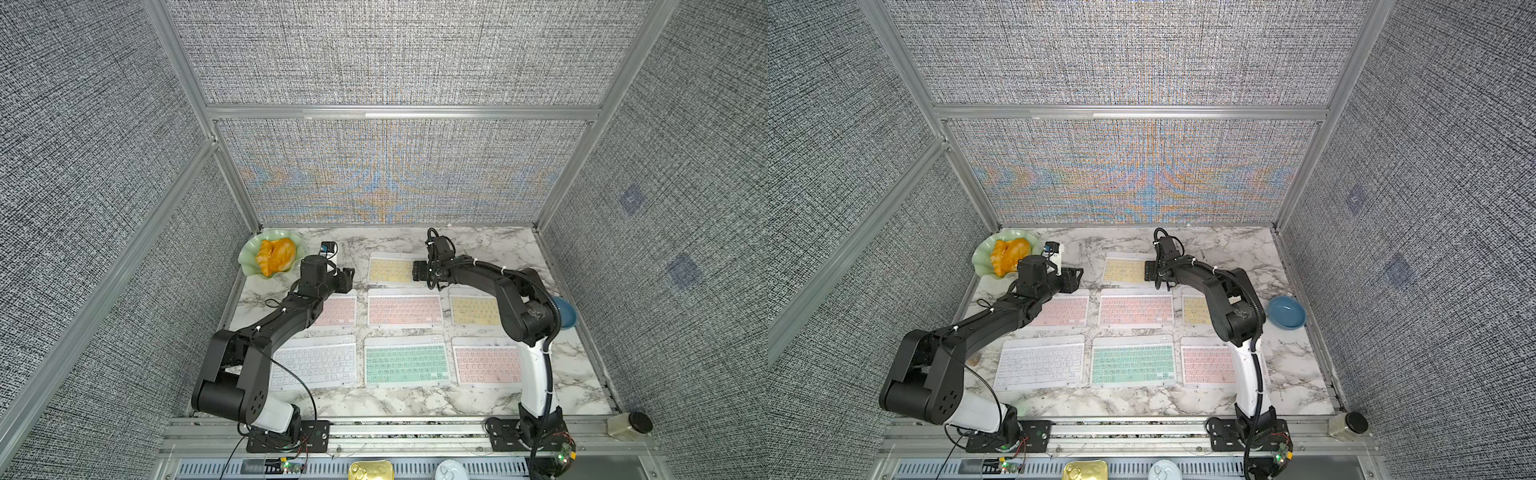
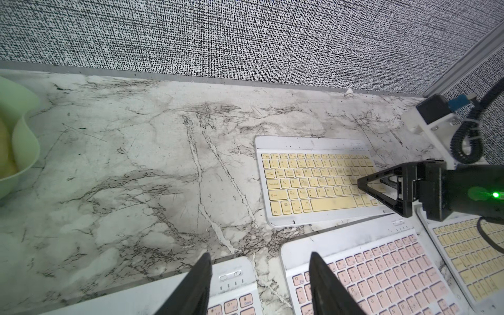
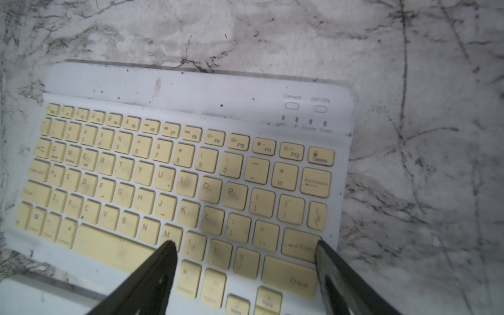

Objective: Stack the numeric keypads
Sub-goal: Adjust the numeric keypad at the center of the board, then pick up the numeric keypad from the center of the board.

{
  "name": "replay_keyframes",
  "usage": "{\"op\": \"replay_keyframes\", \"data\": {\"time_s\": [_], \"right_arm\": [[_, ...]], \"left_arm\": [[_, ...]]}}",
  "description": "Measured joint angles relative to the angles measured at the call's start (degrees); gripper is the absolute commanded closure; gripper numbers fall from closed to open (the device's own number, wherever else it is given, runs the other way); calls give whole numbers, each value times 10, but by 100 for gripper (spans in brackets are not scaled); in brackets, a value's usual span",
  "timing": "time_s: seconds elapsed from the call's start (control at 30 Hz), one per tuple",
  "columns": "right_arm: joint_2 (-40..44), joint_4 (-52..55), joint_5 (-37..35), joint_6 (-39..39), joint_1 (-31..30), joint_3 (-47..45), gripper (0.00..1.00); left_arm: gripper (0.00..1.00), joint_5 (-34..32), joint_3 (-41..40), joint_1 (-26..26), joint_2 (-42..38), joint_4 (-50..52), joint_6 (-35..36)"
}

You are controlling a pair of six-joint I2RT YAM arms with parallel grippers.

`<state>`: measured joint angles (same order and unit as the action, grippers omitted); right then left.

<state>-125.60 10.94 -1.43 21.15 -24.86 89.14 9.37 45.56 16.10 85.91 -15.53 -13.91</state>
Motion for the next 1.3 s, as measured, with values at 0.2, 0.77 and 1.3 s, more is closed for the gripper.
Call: {"op": "replay_keyframes", "data": {"time_s": [0.2,0.77,1.3], "right_arm": [[-17,4,-1,-4,4,26,18],[82,-14,1,-7,4,-32,19],[422,42,-35,49,-104,-354,19]], "left_arm": [[42,0,0,0,0,1,0],[44,-5,-2,6,-37,23,-7],[45,41,-136,95,-211,195,-141]]}}
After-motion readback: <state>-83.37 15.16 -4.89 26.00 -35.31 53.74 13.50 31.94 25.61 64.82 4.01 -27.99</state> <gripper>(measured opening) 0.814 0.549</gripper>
